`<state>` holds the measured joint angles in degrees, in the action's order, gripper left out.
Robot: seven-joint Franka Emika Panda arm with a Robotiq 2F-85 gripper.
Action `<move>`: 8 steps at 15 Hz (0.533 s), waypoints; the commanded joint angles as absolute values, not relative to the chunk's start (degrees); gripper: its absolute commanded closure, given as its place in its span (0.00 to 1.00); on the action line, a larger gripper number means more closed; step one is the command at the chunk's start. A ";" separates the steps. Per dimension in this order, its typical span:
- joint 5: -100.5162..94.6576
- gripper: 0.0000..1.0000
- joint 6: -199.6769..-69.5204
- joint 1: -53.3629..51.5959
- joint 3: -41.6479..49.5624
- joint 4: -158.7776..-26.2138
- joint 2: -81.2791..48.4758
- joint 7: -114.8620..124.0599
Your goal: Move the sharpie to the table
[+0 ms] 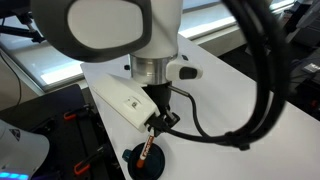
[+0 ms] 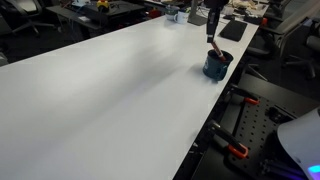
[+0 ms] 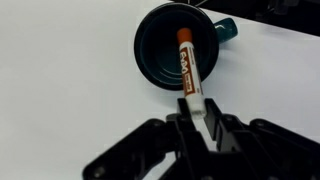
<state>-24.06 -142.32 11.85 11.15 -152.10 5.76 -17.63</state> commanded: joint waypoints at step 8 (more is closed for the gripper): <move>-21.28 0.95 -134.89 7.72 7.63 -154.82 18.25 -18.59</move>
<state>-23.36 -135.96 9.61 8.42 -152.71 14.97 -17.68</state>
